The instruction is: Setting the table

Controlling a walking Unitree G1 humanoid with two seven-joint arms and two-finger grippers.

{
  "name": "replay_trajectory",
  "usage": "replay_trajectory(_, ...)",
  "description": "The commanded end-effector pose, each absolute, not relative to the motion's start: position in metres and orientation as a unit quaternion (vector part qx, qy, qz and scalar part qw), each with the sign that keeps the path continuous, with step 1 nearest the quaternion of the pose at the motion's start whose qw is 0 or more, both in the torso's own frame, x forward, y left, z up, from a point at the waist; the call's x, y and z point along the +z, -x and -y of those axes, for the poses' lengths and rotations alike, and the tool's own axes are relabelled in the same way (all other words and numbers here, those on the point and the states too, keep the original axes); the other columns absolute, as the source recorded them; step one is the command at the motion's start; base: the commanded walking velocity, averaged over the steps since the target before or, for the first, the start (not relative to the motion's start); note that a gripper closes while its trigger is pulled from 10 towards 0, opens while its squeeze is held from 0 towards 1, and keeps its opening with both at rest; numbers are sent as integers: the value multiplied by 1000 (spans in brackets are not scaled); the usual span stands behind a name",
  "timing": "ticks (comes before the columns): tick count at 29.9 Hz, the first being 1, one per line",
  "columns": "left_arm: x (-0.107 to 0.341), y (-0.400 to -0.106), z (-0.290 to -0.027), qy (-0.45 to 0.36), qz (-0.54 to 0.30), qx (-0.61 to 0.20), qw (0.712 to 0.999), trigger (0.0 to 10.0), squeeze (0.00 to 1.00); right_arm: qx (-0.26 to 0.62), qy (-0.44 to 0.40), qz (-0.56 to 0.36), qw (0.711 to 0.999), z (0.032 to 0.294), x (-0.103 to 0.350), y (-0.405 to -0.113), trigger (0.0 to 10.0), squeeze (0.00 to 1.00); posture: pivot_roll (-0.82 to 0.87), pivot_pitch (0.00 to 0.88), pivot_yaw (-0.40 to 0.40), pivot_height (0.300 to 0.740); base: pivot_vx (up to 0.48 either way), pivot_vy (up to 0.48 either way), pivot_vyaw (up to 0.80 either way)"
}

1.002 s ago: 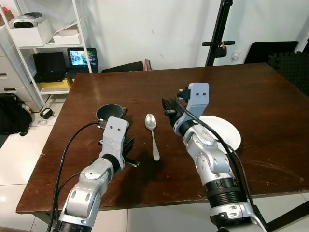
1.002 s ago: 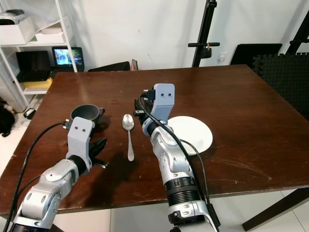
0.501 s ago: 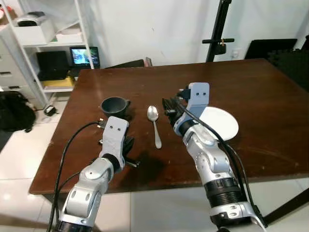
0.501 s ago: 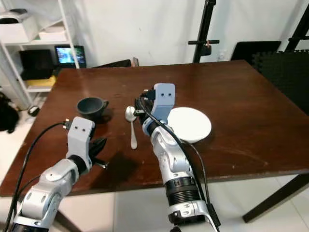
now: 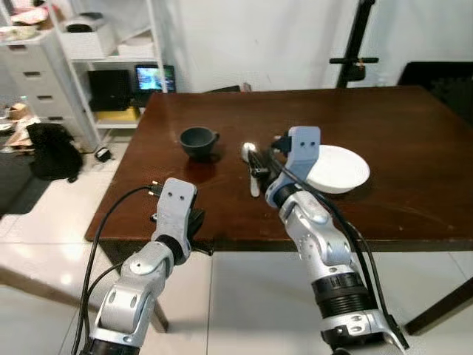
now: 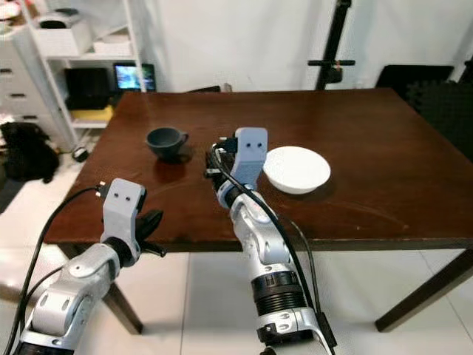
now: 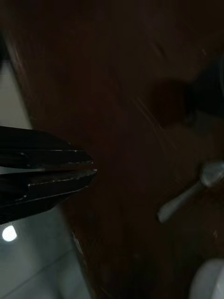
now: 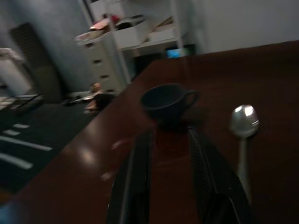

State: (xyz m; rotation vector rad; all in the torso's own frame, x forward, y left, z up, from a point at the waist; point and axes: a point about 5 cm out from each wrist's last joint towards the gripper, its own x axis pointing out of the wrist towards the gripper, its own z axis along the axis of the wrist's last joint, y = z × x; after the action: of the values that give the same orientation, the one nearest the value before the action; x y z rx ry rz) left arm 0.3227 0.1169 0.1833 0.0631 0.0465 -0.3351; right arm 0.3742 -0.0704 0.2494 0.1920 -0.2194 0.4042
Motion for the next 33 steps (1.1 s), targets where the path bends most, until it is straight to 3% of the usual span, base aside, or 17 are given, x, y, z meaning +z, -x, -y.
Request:
replay_trajectory(1,177,-321,-117,-32,-36,-166,985,10000,0,197,-95,98,971,72,244,-374,10000,0,-10,98,129,740,0,0,0)
replay_trajectory(33,174,-321,-119,-25,-42,-157,986,10000,0,198,-79,101,972,72,246,-374,10000,0,-13,106,126,740,0,0,0)
